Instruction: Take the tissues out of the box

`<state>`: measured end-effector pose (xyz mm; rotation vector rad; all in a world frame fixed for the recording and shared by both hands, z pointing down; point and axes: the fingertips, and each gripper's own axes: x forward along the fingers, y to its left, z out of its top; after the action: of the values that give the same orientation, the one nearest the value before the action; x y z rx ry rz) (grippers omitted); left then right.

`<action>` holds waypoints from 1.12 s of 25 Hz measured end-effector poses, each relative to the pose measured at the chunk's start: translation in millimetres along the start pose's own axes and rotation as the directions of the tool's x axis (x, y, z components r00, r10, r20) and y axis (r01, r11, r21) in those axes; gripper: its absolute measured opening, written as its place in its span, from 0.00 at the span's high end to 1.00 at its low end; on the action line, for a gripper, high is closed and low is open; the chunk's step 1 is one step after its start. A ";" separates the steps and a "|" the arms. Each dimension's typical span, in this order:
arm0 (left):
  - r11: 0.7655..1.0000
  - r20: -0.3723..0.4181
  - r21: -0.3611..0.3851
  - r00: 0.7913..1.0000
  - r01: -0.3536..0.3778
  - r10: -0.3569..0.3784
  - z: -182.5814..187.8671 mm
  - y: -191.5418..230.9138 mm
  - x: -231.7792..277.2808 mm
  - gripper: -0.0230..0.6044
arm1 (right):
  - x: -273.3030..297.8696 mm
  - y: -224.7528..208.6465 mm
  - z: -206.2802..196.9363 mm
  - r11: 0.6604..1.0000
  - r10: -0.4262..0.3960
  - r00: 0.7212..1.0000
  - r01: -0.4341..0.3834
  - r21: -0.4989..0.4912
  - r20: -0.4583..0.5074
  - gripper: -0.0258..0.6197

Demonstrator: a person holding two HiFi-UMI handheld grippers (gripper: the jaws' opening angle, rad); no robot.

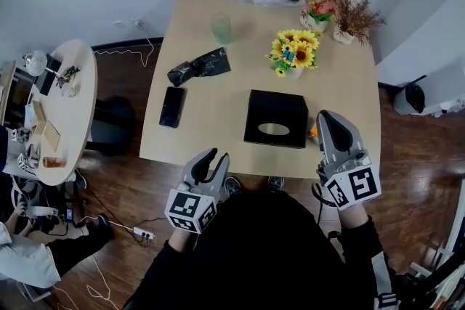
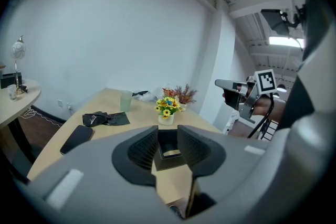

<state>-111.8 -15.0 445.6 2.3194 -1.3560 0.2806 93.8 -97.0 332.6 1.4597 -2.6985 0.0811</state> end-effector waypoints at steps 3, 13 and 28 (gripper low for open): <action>1.000 -0.004 0.001 1.000 0.007 -0.007 1.4 -0.3 1.6 0.81 | -0.3 0.7 1.1 1.000 -0.006 1.000 0.006 -0.016 0.003 0.96; 1.000 -0.012 0.012 1.000 0.029 -0.029 0.1 -5.6 10.5 0.81 | -6.5 -2.6 0.3 0.998 -0.020 1.000 0.020 -0.061 0.006 0.96; 1.000 -0.017 0.011 1.000 0.025 -0.024 -2.5 -4.6 10.3 0.81 | -3.5 -0.2 -7.2 0.998 -0.003 1.000 0.002 -0.065 -0.021 0.96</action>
<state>-102.6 -19.9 450.5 2.3358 -1.3201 0.3004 96.1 -93.5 339.4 1.4362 -2.6560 0.0093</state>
